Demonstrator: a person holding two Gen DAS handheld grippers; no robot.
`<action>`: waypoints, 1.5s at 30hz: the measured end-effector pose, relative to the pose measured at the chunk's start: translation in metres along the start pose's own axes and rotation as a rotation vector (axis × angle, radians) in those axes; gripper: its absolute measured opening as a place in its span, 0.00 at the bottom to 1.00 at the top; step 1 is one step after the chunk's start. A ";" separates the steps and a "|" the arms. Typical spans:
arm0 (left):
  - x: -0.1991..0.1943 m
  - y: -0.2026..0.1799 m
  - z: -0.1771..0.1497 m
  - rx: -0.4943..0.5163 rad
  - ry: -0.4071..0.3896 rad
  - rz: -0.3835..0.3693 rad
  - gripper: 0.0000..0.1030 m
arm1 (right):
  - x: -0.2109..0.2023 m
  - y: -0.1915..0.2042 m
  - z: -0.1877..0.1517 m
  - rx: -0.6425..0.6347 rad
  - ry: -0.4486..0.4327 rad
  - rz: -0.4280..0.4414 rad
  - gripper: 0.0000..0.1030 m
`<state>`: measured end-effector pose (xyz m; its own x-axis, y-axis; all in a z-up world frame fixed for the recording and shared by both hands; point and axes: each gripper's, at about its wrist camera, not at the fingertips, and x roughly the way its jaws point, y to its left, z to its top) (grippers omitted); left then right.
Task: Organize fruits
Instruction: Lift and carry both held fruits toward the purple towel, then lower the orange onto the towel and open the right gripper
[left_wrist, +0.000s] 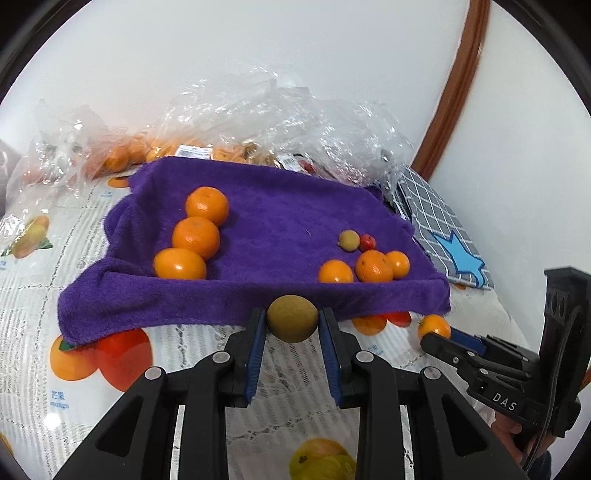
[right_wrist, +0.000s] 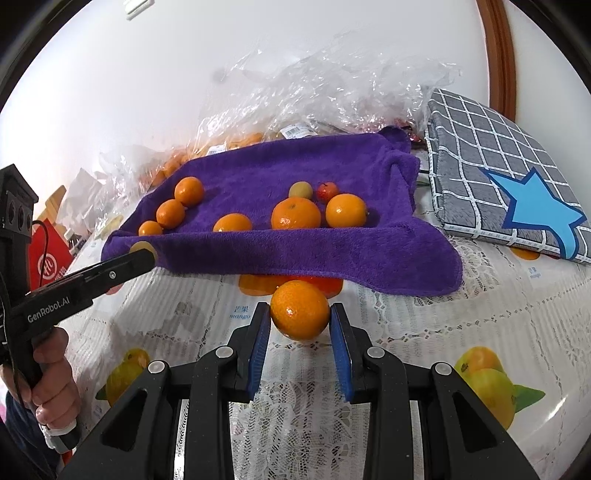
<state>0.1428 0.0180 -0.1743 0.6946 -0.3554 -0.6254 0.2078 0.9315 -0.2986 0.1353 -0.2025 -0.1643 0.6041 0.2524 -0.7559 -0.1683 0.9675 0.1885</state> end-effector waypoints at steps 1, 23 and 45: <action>-0.001 0.001 0.001 -0.005 -0.007 0.002 0.27 | -0.001 -0.001 0.000 0.005 -0.005 0.001 0.32; -0.015 0.014 0.012 -0.020 -0.072 0.085 0.27 | -0.020 -0.004 0.035 0.006 -0.070 -0.018 0.32; -0.001 0.022 0.069 -0.042 -0.064 0.194 0.27 | 0.007 -0.032 0.097 -0.017 -0.111 -0.060 0.32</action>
<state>0.1945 0.0443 -0.1307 0.7611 -0.1632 -0.6277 0.0383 0.9774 -0.2077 0.2204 -0.2302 -0.1154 0.6958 0.1949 -0.6913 -0.1421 0.9808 0.1335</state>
